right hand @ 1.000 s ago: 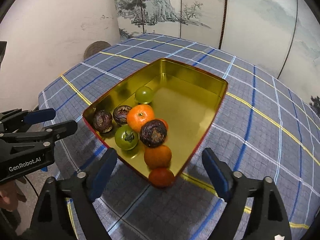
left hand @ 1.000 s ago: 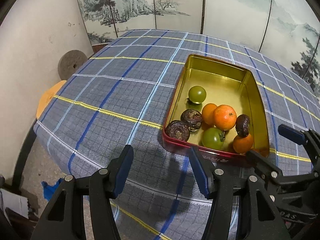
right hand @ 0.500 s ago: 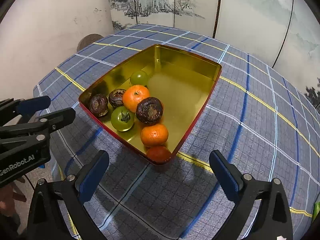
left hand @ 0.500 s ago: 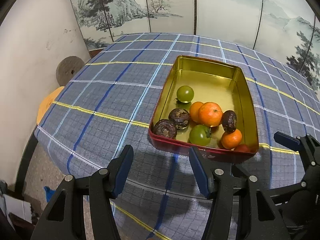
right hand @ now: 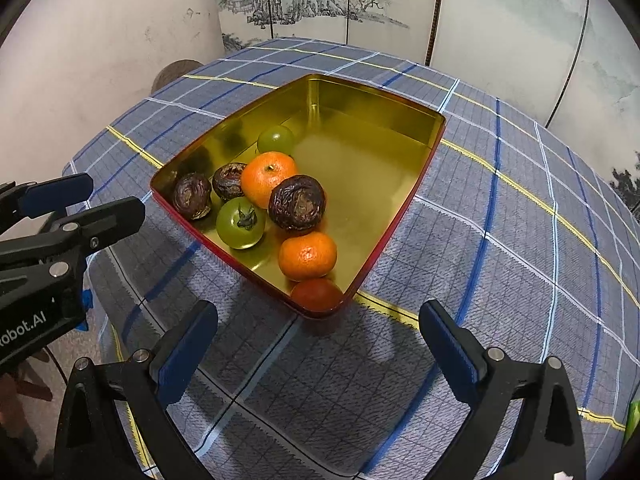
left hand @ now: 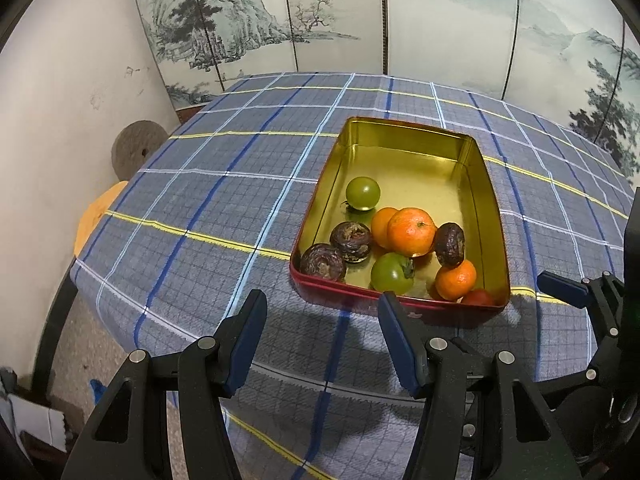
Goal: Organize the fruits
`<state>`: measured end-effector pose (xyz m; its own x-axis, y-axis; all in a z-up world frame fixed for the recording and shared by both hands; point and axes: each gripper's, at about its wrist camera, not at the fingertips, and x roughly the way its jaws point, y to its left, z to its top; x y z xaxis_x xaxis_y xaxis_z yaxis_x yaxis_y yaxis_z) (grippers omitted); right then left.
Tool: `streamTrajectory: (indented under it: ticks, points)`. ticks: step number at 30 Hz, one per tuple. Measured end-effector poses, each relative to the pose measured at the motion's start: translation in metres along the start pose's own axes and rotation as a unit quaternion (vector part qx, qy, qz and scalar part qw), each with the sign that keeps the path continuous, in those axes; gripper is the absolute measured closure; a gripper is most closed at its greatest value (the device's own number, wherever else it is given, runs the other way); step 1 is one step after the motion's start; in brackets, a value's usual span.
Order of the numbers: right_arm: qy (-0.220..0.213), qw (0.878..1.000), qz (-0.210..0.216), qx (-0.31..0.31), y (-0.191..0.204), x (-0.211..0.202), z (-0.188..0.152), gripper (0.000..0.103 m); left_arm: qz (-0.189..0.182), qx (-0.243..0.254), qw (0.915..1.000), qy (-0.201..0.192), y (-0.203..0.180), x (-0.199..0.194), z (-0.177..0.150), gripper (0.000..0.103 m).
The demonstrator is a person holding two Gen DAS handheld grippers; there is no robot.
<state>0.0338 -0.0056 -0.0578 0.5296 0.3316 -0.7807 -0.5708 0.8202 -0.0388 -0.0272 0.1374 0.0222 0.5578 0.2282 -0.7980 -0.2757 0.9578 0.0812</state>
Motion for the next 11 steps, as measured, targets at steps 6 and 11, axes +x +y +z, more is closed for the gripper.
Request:
streamTrajectory:
  ticks: [6, 11]
  points:
    - [0.000, 1.000, 0.000, 0.000, -0.0001, 0.0006, 0.0005, 0.003, -0.004, -0.001, 1.0000, 0.001, 0.0008, 0.0007, -0.0006, 0.044]
    - [0.000, 1.000, 0.000, -0.001, 0.0003, 0.0006, 0.0006, 0.003, -0.011, -0.004, 0.9999, 0.004, 0.0010, 0.0016, -0.0005, 0.037]
